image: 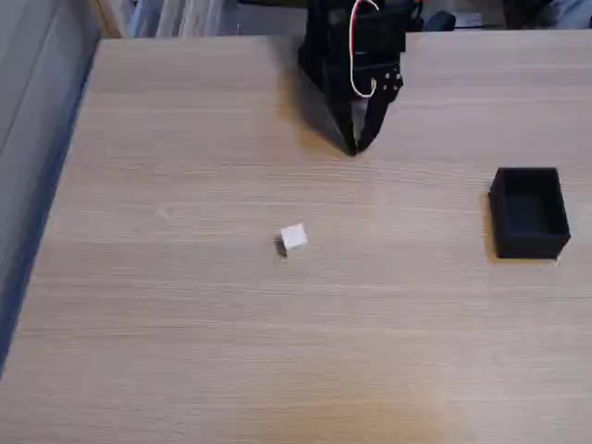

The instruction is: Pick a white block and place it in the black box.

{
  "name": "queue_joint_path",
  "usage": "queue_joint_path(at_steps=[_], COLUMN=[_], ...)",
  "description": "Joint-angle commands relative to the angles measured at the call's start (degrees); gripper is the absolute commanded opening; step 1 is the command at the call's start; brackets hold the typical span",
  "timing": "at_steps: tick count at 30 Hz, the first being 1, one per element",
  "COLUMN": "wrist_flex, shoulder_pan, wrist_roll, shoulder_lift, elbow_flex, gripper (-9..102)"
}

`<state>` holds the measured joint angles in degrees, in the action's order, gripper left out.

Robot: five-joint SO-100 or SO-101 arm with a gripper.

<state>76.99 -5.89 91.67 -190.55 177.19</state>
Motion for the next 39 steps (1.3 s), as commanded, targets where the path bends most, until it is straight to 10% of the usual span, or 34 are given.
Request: queue_joint_path(at_steps=[1,39], wrist_flex=[0.2,0.2], shoulder_pan=[2.2,2.4], wrist_roll=[0.4,1.1], shoulder_lift=[-0.4,-0.4], elbow_flex=[0.9,0.8], gripper=[0,0])
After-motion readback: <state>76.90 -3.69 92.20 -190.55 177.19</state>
